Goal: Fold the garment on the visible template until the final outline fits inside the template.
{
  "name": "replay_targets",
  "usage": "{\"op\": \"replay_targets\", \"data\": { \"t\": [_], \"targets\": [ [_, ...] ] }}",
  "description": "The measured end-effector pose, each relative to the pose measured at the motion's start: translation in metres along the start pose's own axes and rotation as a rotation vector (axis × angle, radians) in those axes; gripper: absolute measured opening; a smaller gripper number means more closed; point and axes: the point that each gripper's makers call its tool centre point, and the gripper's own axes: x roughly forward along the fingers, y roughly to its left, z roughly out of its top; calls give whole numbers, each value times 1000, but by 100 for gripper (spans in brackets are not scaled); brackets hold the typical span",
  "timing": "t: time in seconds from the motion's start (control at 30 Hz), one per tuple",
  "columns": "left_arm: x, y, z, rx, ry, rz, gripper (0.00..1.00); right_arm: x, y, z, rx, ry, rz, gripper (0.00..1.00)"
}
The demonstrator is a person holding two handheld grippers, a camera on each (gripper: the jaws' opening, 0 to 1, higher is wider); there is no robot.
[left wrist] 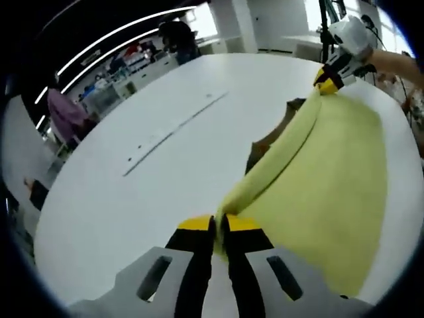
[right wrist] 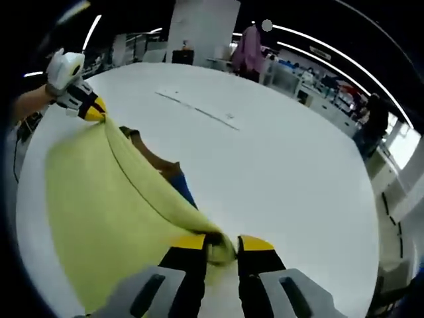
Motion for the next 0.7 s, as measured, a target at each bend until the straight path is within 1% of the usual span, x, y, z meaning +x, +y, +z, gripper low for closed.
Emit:
{"op": "replay_targets", "data": {
  "t": [0.07,0.17,0.23,0.33,0.4,0.5,0.53,0.63,0.67,0.7],
  "targets": [
    [-3,-2,2,13,-7,-13,6,-2,5,4,-16,-19,28,26],
    [-7,-3,3,46,-15,-23,12,-3,9,5,-72,-23,43,32],
    [-9,-4,4,52,-28,-35,15,-4,13,7,-91,-33,52,38],
    [-9,-4,2,62,-27,-38,18,0,20,15,-120,-70,64,40],
    [-8,-5,0,86,-22,-38,20,3,24,16,-149,-68,52,41],
    [-6,-8,0,142,-28,-24,20,8,28,18,-184,-78,28,38],
    [-4,-8,-1,144,-32,-21,20,10,28,17,-199,-75,16,37],
    [-1,-8,-2,171,-30,1,19,15,25,13,-238,-49,-23,33],
    [0,-6,-3,188,-21,20,17,15,24,15,-234,-61,-28,31],
    [1,-5,-4,193,-15,25,16,14,21,16,-232,-67,-42,29]
  ]
}}
